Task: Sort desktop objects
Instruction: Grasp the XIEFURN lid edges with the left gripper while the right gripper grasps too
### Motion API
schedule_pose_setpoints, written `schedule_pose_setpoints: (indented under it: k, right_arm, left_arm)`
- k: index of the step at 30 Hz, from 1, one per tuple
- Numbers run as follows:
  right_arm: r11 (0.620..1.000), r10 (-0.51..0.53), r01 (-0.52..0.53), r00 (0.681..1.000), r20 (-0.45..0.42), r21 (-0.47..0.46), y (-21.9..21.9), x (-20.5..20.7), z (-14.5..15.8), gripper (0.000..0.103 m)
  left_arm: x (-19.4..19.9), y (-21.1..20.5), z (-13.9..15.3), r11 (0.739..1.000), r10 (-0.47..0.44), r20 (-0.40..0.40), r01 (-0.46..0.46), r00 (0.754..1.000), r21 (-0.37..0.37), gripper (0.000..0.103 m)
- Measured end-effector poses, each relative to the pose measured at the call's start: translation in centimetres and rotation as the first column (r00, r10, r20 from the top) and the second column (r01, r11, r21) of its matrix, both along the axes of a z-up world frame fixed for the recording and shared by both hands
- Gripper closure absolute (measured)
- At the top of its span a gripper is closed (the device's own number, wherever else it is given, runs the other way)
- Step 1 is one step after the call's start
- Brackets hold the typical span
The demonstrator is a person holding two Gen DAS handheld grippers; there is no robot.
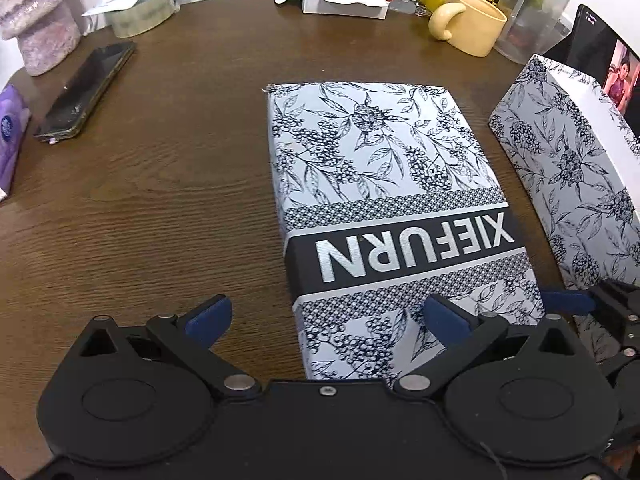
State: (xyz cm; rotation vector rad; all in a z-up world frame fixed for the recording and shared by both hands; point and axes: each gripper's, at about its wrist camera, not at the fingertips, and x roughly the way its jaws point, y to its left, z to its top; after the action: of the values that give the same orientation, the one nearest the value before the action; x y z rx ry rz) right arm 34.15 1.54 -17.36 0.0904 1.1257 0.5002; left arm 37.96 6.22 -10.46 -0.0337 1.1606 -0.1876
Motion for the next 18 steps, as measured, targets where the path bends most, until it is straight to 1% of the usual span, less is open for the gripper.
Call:
schedule_pose_setpoints:
  k: [4, 8, 12, 18]
  right_arm:
    - [1.0, -0.018, 0.019, 1.0, -0.026, 0.021, -0.22, 0.24, -0.31, 0.0]
    - [0.999, -0.016, 0.017, 0.999, -0.033, 0.027, -0.23, 0.41, -0.44, 0.0]
    - [0.999, -0.005, 0.006, 1.0, -0.021, 0.037, -0.24, 0.48, -0.61, 0.0]
    - [0.998, 0.031, -0.031, 0.999, 0.008, 0.05, 0.35, 0.76, -0.71, 0.0]
  left_arm:
    - [0.28, -0.01, -0.13, 1.0, 0.013, -0.019, -0.013, 1.0, -0.016, 0.0]
    - [0.12, -0.07, -0.12, 1.0, 0.024, -0.023, -0.025, 0.999, -0.013, 0.0]
    - [0.02, -0.29, -0.08, 1.0, 0.026, -0.016, -0.026, 1.0, -0.01, 0.0]
    - [0.22, -0.67, -0.25, 0.999, 0.033, -0.023, -0.033, 0.999, -0.029, 0.0]
